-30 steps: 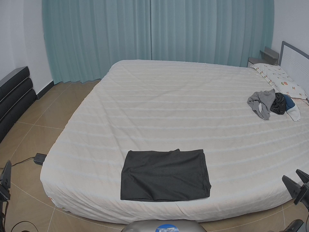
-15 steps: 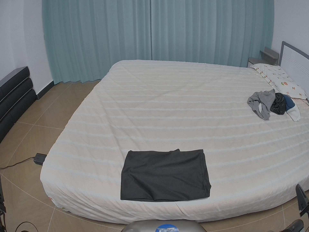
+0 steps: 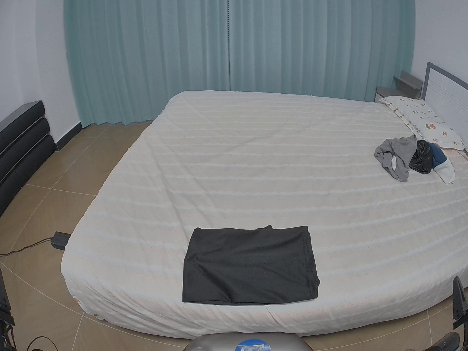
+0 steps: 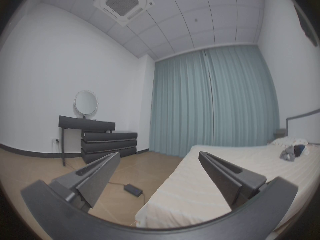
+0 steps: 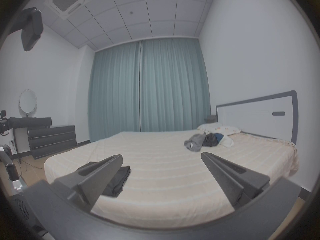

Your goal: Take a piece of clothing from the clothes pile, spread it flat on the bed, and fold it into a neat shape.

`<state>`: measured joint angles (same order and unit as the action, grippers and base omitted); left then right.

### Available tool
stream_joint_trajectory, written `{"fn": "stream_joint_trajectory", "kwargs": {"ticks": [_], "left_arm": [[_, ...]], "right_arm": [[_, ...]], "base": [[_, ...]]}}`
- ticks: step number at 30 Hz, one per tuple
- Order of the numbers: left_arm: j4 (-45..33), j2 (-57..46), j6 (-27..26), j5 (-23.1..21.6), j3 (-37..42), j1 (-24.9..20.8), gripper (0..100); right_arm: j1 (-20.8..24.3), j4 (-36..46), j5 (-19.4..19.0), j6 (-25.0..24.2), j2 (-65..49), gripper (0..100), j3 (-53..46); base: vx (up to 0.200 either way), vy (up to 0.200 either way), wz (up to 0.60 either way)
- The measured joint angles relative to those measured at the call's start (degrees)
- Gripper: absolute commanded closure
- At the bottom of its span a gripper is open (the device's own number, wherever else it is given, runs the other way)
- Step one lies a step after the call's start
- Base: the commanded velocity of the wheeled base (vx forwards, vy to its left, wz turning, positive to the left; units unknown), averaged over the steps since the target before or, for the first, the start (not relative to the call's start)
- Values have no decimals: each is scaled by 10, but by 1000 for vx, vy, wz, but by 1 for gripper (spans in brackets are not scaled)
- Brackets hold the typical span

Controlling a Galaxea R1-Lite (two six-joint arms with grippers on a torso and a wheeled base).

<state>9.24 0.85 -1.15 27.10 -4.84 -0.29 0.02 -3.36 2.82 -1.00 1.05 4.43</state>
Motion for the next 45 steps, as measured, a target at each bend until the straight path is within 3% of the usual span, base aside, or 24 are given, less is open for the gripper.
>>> {"fn": "stream_joint_trajectory", "kwargs": {"ticks": [5, 13, 24, 33, 38, 45], "left_arm": [[61, -2, 8, -35, 29, 0, 0], [-50, -2, 14, -81, 38, 0, 0], [-56, -2, 19, -160, 38, 0, 0], [-61, -2, 28, -165, 38, 0, 0], [-79, -2, 56, -194, 38, 0, 0], [-88, -2, 19, -214, 38, 0, 0]], "right_arm": [[0, -44, -3, 15, -3, 0, -25], [0, -14, -8, 18, -4, 0, -34], [-2, 3, -24, 6, -4, 0, -34], [-2, 51, -12, 11, -4, 0, -34], [-2, 45, -20, 12, -3, 0, -34], [0, 35, -39, 15, -3, 0, -34]], "base": [[0, 0, 0], [0, 0, 0], [0, 0, 0], [0, 0, 0], [0, 0, 0], [0, 0, 0]]}}
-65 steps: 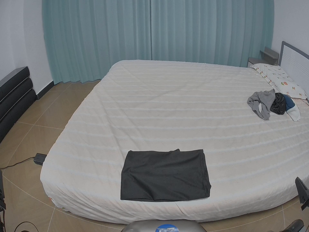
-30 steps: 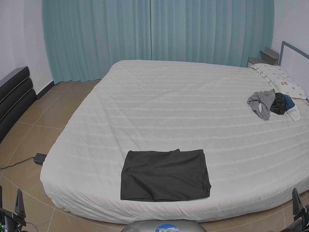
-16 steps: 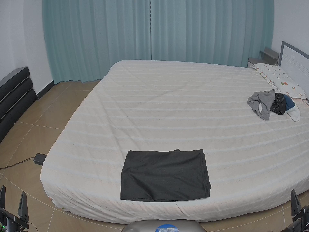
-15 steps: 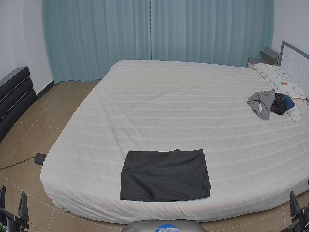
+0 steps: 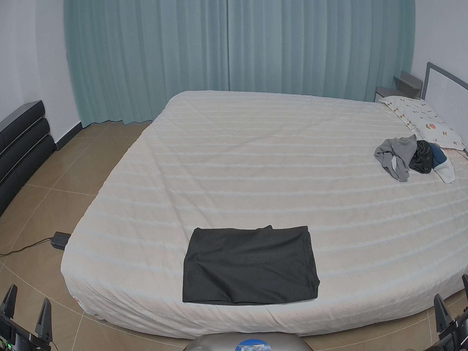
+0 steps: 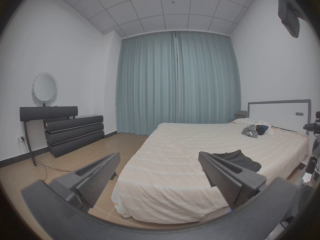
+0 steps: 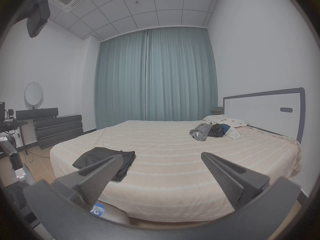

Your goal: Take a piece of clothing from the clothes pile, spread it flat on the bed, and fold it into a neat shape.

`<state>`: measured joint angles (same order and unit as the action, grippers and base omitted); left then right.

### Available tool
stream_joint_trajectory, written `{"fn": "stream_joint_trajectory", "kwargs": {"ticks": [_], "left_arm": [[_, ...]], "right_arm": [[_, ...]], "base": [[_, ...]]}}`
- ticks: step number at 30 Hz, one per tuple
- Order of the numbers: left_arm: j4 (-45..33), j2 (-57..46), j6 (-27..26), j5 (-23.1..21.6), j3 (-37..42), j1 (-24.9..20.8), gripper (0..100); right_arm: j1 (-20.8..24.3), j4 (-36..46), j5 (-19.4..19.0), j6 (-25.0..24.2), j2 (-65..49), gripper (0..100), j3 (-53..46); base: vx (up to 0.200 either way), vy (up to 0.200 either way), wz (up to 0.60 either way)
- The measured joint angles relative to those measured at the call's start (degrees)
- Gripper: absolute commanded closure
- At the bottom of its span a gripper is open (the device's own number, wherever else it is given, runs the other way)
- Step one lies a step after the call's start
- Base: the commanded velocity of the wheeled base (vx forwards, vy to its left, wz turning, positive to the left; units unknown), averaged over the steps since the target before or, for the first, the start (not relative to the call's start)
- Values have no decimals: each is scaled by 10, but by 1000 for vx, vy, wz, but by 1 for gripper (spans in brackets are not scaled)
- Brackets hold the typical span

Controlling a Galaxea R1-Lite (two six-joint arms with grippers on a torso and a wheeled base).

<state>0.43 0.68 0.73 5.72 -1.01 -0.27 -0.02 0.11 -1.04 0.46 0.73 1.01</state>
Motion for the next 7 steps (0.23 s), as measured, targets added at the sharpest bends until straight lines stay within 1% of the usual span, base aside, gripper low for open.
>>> {"fn": "stream_joint_trajectory", "kwargs": {"ticks": [7], "left_arm": [[0, 0, -2, 0, 0, 0, 0]], "right_arm": [[1, 0, 0, -6, 0, 0, 0]], "base": [[0, 0, 0]]}}
